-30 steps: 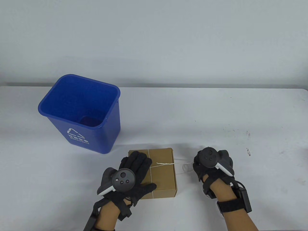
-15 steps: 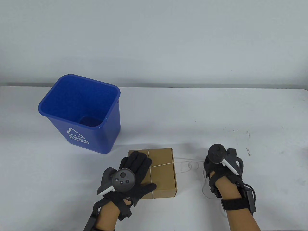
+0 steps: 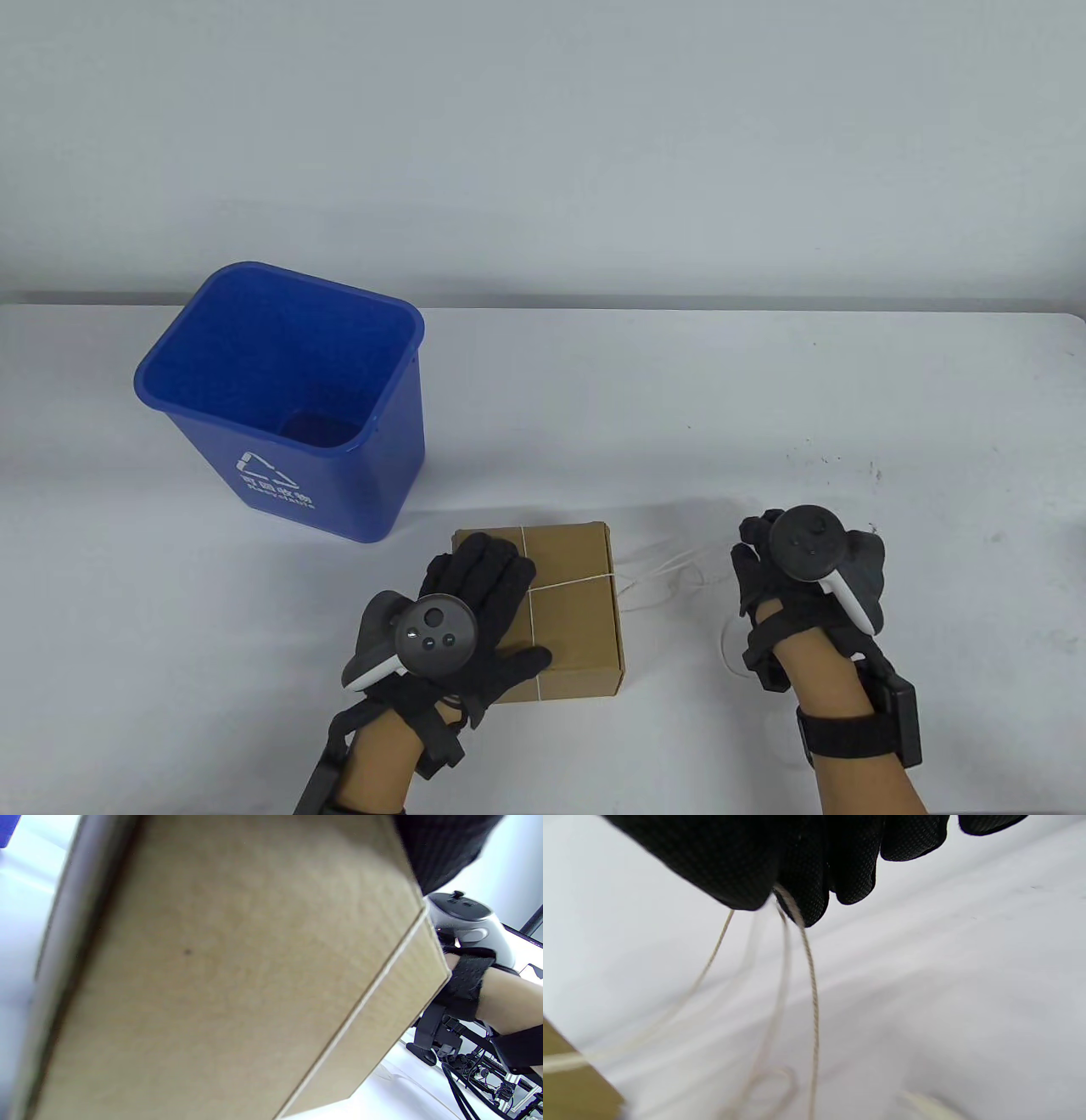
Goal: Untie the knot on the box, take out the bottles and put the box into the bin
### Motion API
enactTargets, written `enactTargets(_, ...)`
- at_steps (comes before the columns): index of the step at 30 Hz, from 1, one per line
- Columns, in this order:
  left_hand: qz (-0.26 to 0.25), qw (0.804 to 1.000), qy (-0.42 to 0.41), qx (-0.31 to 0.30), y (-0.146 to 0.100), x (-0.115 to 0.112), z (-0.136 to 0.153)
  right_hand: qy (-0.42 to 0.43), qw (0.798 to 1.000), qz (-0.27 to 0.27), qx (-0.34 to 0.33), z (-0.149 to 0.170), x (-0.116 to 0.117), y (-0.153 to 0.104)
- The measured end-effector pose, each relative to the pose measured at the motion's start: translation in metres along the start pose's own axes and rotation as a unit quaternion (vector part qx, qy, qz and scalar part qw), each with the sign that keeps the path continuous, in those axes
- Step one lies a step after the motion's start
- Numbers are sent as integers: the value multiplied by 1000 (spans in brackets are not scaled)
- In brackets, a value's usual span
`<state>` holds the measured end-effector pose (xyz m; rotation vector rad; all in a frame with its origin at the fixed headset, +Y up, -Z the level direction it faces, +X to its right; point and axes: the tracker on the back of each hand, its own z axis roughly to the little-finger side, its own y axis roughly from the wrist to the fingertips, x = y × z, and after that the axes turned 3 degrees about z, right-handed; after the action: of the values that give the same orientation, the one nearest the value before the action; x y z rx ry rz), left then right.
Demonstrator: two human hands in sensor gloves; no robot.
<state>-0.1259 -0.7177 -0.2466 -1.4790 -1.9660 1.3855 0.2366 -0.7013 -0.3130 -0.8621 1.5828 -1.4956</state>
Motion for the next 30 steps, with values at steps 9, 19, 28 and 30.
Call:
enactTargets(9,2,1000,-1,1,0,0,0,75,984,-19,-159,-51,6,-26)
enactTargets(19,-6,1000,7,9,3,3,-1,119,945,-115,-281,-97,55,-38)
enactTargets(28,-71,996,19,45,5,16,-6,102,942,-158,-279,-96,68,-38)
enactTargets(30,-78,995,18,61,6,19,-7,98,942,-159,-278,-97,69,-39)
